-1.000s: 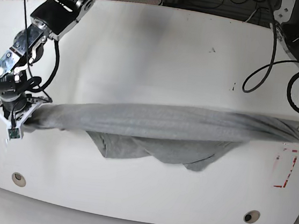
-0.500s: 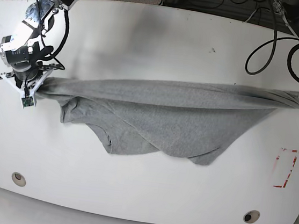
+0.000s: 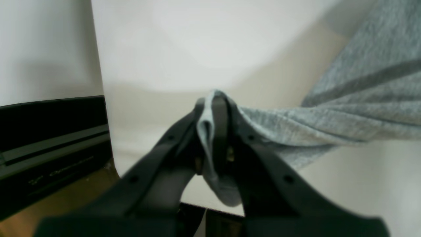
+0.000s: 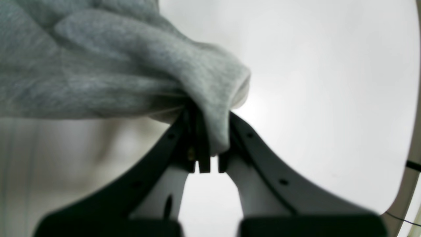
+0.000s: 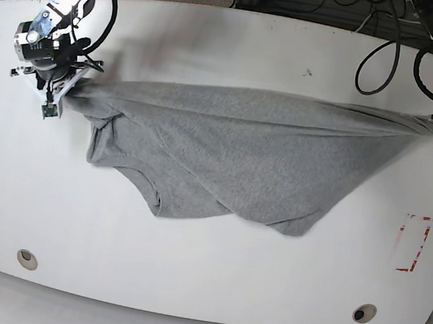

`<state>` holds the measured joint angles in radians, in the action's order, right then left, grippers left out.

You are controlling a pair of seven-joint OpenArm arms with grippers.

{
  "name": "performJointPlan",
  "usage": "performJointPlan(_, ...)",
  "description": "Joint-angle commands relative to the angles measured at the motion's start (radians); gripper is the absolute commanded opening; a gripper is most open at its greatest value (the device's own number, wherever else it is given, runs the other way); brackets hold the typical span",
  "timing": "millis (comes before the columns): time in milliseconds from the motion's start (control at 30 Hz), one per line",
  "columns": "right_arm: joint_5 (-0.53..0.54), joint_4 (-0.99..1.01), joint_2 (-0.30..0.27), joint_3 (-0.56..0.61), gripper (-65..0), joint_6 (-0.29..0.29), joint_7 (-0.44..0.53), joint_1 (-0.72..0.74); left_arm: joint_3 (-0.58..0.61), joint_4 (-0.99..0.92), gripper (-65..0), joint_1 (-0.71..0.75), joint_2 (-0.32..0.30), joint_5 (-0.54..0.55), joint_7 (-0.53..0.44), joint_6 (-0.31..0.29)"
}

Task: Fold the T-shirt properly
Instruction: 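Stretch the shirt taut between both grippers and lower it onto the table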

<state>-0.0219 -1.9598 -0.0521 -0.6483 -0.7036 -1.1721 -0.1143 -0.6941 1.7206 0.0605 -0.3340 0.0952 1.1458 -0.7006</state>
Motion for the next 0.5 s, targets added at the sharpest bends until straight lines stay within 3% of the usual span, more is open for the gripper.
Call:
performJointPlan(0, -0.002, -0.017, -0.012, -0.005, -65.0, 0.005, 0.016, -0.008, -0.005, 0.014, -65.0, 0.005, -0.023, -0.008, -0.033, 0.002)
performJointPlan(367, -0.006, -0.016, -0.012, -0.006, -64.5, 0.005, 0.016, -0.066, -0.012, 0.014, -65.0, 0.025, -0.023, -0.008, -0.037, 0.002)
performJointPlan(433, -0.006, -0.016, -0.012, -0.006, -61.5, 0.005, 0.016, -0.075, -0.012, 0.014, -65.0, 0.025, -0.023, -0.008, -0.037, 0.002)
performJointPlan(467, -0.006, -0.016, -0.012, -0.006, -56.3, 0.005, 0.016, -0.081, -0.012, 0.014, -65.0, 0.025, -0.023, -0.008, -0.037, 0.002)
